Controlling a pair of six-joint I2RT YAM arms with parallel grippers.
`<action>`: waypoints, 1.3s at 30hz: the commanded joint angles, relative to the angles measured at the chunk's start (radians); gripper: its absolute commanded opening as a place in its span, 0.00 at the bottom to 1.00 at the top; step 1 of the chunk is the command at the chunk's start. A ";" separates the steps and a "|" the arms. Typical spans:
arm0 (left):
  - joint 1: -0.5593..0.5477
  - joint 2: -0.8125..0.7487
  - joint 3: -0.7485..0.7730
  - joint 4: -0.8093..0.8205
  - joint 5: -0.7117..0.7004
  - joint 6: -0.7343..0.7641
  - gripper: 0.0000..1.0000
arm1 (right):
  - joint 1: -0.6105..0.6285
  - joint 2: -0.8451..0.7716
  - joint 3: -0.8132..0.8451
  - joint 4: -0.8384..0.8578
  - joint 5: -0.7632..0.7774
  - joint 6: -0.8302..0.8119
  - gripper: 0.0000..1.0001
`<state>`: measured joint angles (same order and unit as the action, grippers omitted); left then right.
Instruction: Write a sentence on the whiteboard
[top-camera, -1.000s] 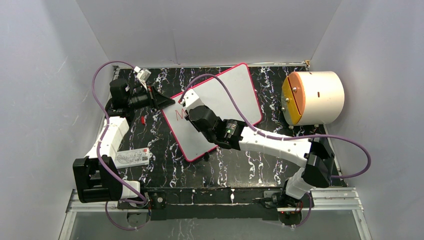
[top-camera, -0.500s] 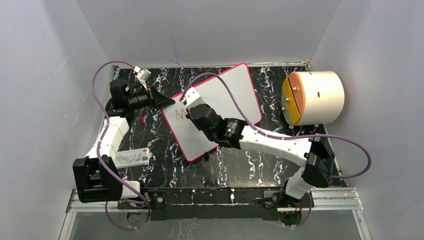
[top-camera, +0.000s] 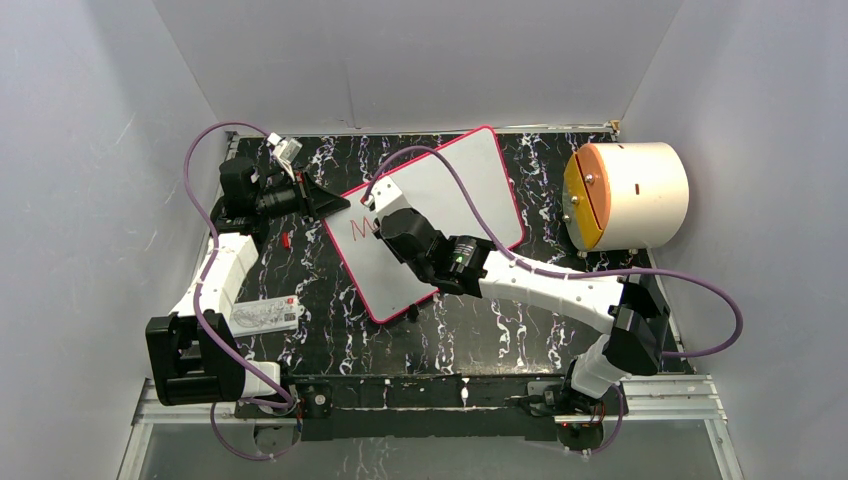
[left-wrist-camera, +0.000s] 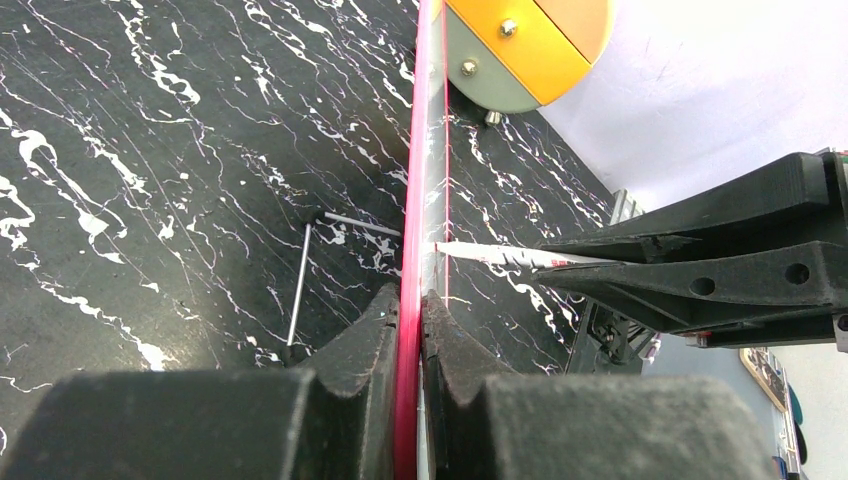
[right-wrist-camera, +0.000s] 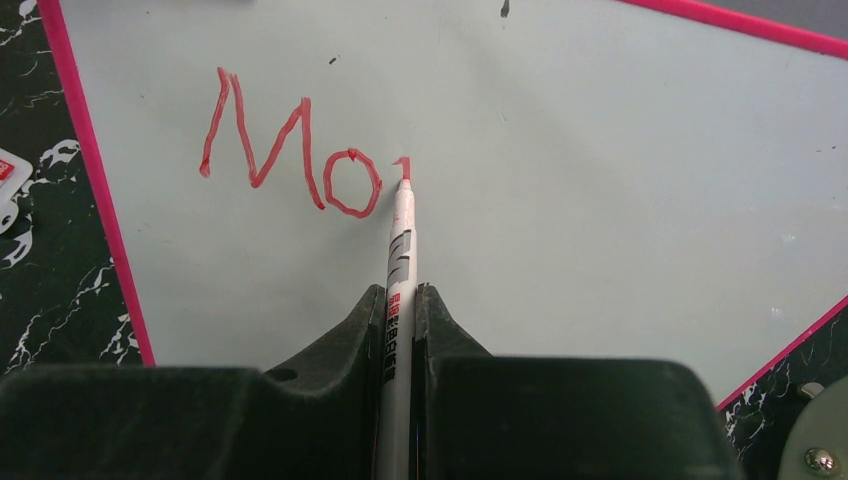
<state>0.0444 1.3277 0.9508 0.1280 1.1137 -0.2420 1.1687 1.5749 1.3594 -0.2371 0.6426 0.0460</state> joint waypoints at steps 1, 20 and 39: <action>-0.030 0.024 -0.022 -0.107 -0.014 0.050 0.00 | -0.011 -0.003 0.021 -0.052 -0.025 0.041 0.00; -0.031 0.028 -0.020 -0.108 -0.015 0.052 0.00 | -0.011 -0.013 0.018 -0.073 -0.041 0.052 0.00; -0.031 0.028 -0.021 -0.110 -0.011 0.050 0.00 | -0.013 -0.013 0.012 0.062 0.026 -0.006 0.00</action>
<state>0.0444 1.3296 0.9520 0.1272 1.1133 -0.2417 1.1687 1.5730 1.3594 -0.2611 0.6373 0.0620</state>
